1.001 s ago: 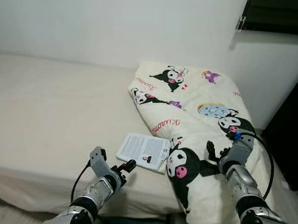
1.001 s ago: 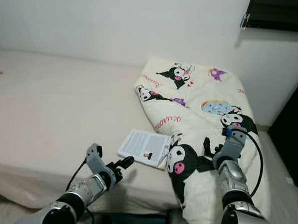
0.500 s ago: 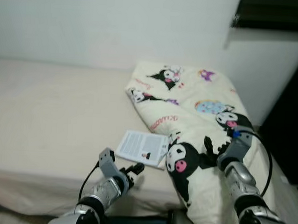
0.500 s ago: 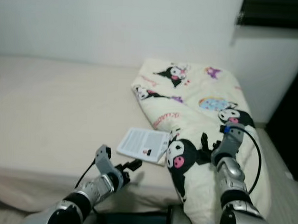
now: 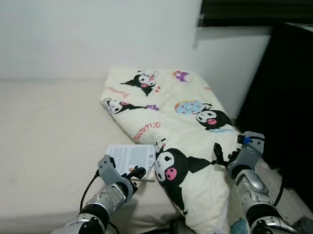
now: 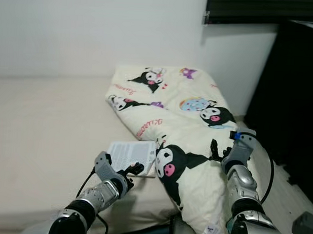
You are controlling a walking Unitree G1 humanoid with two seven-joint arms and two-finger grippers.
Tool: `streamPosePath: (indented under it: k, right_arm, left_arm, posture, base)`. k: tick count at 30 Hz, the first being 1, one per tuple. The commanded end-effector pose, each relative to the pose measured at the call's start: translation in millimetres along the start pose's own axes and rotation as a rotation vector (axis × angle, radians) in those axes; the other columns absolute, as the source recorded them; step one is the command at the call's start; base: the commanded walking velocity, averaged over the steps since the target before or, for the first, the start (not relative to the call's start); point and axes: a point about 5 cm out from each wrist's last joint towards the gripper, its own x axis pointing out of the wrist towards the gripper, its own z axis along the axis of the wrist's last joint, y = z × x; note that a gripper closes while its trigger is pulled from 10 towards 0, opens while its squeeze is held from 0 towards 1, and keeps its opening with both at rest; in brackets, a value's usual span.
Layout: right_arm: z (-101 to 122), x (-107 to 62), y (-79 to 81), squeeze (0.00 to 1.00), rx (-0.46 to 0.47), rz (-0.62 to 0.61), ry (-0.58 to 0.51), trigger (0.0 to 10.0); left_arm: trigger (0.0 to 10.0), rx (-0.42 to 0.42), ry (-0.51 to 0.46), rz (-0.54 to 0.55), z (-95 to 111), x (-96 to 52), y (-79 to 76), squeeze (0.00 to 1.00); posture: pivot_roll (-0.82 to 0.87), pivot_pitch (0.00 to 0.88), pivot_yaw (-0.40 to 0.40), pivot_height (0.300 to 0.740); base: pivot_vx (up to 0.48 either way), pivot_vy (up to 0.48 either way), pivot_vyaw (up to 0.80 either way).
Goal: Clean up the room
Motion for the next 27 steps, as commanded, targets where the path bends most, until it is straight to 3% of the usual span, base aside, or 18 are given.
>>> streamPosePath:
  k: [1,6,13,20,24,27]
  right_arm:
    - [1.1,-0.9,-0.9,0.0,-0.005,-0.002,-0.012,10.0]
    - [1.8,-1.7,-2.7,0.0,-0.005,-0.011,-0.018,10.0]
    - [5.4,-4.4,-2.9,0.0,0.011,0.011,-0.055,10.0]
    - [10.3,-6.3,3.8,0.0,0.05,0.057,-0.052,10.0]
    - [16.2,-6.4,7.8,0.0,0.054,0.074,-0.071,10.0]
    - [28.2,-6.4,15.7,0.0,0.059,0.095,-0.108,10.0]
  left_arm:
    - [10.0,-0.036,-0.041,0.044,4.9,0.9,-2.8,0.0]
    - [10.0,-0.087,-0.049,0.108,3.9,0.2,2.9,0.0]
    - [10.0,-0.071,-0.076,0.177,1.2,-2.1,13.3,0.0]
    - [10.0,-0.104,-0.19,0.239,23.4,-8.4,31.6,0.0]
    - [10.0,-0.119,-0.21,0.256,29.3,-10.4,36.5,0.0]
    - [10.0,-0.136,-0.213,0.264,29.7,-11.2,38.9,0.0]
  posture:
    - [-0.07,0.0,0.011,0.545]
    - [-0.08,0.0,0.009,0.545]
    - [-0.1,0.0,0.014,0.545]
    - [-0.09,0.0,0.018,0.526]
    - [-0.09,0.0,0.02,0.516]
    - [-0.09,0.049,0.023,0.501]
  base:
    - [0.0,0.0,-0.69]
    - [0.0,0.0,0.0]
    - [0.0,0.0,0.0]
    - [0.0,0.0,0.0]
    - [0.0,0.0,0.0]
    - [0.0,0.0,0.0]
